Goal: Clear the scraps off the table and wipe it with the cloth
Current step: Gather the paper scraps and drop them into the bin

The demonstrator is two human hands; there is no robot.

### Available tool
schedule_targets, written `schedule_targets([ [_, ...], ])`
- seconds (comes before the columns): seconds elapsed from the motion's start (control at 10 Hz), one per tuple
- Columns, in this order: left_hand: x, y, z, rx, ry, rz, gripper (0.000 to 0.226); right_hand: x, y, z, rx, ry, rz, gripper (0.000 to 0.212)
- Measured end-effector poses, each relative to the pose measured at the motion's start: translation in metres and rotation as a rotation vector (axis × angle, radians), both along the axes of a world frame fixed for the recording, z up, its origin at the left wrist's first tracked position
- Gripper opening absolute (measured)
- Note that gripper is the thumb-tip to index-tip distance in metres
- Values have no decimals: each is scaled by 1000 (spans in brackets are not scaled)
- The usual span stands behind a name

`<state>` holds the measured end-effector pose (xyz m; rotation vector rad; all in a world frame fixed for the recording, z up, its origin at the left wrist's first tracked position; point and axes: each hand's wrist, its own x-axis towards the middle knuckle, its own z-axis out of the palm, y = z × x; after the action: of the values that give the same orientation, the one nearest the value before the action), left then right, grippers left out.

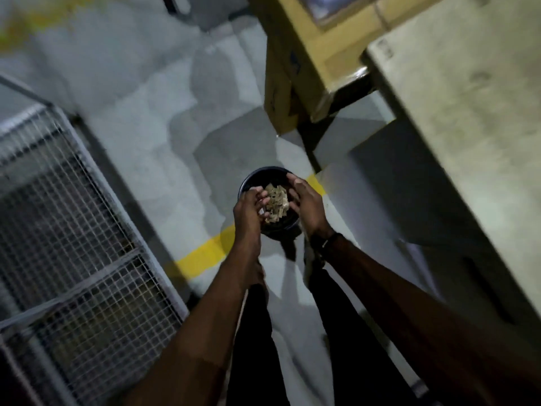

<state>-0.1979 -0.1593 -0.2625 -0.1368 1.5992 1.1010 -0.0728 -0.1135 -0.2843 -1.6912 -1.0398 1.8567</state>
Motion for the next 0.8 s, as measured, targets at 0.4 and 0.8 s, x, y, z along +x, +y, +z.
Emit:
schedule_targets([
  [0.4,49,-24,301,326,148,-507,23,70,-76,312,208,42,-373,44],
  [0.8,206,-55,369,529,99,-860,21,216,-188,404,403,54,-944,29],
])
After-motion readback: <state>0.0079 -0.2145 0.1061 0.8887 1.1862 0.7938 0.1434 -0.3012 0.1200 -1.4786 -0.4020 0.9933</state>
